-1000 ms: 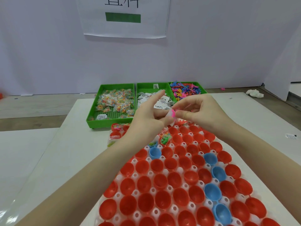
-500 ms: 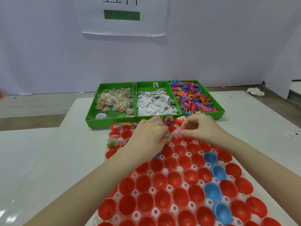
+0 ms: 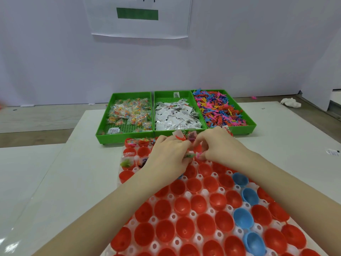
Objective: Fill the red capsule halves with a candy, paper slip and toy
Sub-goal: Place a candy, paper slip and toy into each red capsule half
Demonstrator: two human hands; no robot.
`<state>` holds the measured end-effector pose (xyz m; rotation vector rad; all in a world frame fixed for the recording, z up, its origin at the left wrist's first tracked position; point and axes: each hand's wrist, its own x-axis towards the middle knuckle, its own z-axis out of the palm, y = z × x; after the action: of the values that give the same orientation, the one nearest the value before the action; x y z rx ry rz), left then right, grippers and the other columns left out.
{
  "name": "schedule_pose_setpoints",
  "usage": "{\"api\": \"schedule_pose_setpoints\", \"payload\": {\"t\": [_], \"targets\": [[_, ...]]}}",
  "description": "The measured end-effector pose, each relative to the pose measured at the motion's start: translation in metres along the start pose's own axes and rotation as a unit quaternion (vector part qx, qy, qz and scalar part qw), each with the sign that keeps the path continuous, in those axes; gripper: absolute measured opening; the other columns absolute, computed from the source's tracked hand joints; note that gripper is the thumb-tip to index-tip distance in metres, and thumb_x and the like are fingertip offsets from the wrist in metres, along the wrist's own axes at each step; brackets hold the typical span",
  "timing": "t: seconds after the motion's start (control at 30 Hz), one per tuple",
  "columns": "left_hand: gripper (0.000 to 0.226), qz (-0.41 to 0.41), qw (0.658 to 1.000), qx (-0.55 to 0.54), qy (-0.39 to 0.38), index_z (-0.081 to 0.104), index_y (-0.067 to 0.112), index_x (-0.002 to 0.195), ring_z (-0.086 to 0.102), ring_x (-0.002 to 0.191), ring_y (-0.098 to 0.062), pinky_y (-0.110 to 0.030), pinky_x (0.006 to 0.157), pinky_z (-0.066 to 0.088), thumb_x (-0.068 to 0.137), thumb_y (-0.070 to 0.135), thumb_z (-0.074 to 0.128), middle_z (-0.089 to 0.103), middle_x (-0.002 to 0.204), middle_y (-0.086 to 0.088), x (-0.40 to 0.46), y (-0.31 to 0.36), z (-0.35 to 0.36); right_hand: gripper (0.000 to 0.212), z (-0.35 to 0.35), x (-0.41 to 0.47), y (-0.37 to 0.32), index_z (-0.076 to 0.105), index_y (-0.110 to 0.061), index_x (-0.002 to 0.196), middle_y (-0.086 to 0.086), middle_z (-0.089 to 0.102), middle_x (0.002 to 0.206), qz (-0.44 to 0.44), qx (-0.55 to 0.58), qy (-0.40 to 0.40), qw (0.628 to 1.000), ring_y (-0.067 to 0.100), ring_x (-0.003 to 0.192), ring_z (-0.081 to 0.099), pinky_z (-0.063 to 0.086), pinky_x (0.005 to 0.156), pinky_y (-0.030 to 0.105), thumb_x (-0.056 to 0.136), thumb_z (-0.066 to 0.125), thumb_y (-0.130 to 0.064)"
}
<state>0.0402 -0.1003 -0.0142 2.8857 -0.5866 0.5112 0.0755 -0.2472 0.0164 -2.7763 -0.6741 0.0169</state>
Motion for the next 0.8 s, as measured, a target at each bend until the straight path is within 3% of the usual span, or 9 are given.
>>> {"api": "schedule_pose_setpoints", "payload": {"t": [0.13,0.3,0.4,0.47,0.5,0.6,0.7,0.8], "targets": [[0.029,0.0,0.997,-0.052,0.059,0.063,0.027,0.111,0.047,0.114,-0.008,-0.025,0.09,0.02,0.088,0.042,0.053,0.056,0.119,0.014,-0.005,-0.007,-0.007,0.041,-0.009,0.002,0.004,0.069,-0.022,0.1,-0.009,0.063,0.072,0.021,0.036,-0.024,0.999,0.011,0.074,0.061,0.053,0.074,0.035,0.061,0.082,-0.021],[0.014,-0.065,0.957,-0.154,0.237,0.07,0.016,0.083,0.058,0.084,-0.009,-0.031,0.084,0.029,0.081,0.026,0.06,0.066,0.087,0.008,-0.009,-0.037,-0.022,0.035,-0.022,0.007,0.012,0.071,-0.025,0.092,-0.013,0.066,0.073,0.039,0.11,-0.088,0.989,0.007,0.074,0.066,0.055,0.073,0.027,0.06,0.085,-0.028],[0.007,-0.191,0.919,-0.234,0.255,0.065,0.019,0.084,0.055,0.074,-0.003,-0.018,0.077,0.041,0.086,0.014,0.061,0.064,0.085,0.005,-0.004,-0.075,-0.026,0.013,-0.032,0.02,0.033,0.071,-0.027,0.073,-0.008,0.07,0.07,0.061,0.218,0.024,0.974,0.003,0.064,0.064,0.051,0.061,0.017,0.066,0.081,-0.03],[0.01,-0.292,0.888,-0.268,0.233,0.064,0.021,0.087,0.054,0.076,-0.006,-0.019,0.075,0.041,0.088,0.013,0.058,0.067,0.093,-0.002,0.001,-0.1,-0.024,0.009,-0.031,0.036,0.055,0.071,-0.017,0.074,-0.001,0.071,0.077,0.122,0.255,0.134,0.95,0.009,0.066,0.062,0.048,0.065,0.023,0.074,0.075,-0.025],[0.01,-0.325,0.885,-0.266,0.203,0.066,0.017,0.091,0.055,0.081,-0.01,-0.023,0.078,0.041,0.089,0.014,0.056,0.067,0.099,-0.005,0.003,-0.112,-0.021,0.011,-0.029,0.044,0.065,0.071,-0.013,0.081,0.004,0.07,0.087,0.162,0.22,0.16,0.948,0.013,0.074,0.062,0.047,0.072,0.028,0.078,0.071,-0.024],[0.025,-0.358,0.907,-0.206,0.081,0.067,0.007,0.108,0.056,0.096,-0.021,-0.028,0.081,0.038,0.092,0.02,0.052,0.065,0.113,-0.011,0.009,-0.136,-0.011,0.035,-0.017,0.062,0.089,0.064,0.0,0.108,0.015,0.064,0.114,0.244,0.088,0.077,0.963,0.028,0.103,0.059,0.045,0.089,0.036,0.081,0.067,-0.024],[0.033,-0.358,0.919,-0.163,0.009,0.066,0.009,0.111,0.054,0.081,-0.021,-0.028,0.068,0.037,0.095,0.031,0.047,0.068,0.1,-0.011,0.015,-0.143,-0.004,0.042,-0.01,0.071,0.096,0.064,0.003,0.107,0.018,0.066,0.108,0.254,0.05,0.047,0.965,0.03,0.1,0.061,0.047,0.084,0.037,0.078,0.072,-0.026],[0.04,-0.345,0.933,-0.098,-0.045,0.064,0.016,0.112,0.059,0.083,-0.02,-0.028,0.067,0.044,0.091,0.046,0.049,0.067,0.098,-0.004,0.022,-0.141,0.002,0.027,-0.009,0.077,0.096,0.069,0.0,0.088,0.013,0.069,0.09,0.223,0.002,0.085,0.971,0.025,0.082,0.061,0.047,0.069,0.034,0.076,0.074,-0.024]]}}
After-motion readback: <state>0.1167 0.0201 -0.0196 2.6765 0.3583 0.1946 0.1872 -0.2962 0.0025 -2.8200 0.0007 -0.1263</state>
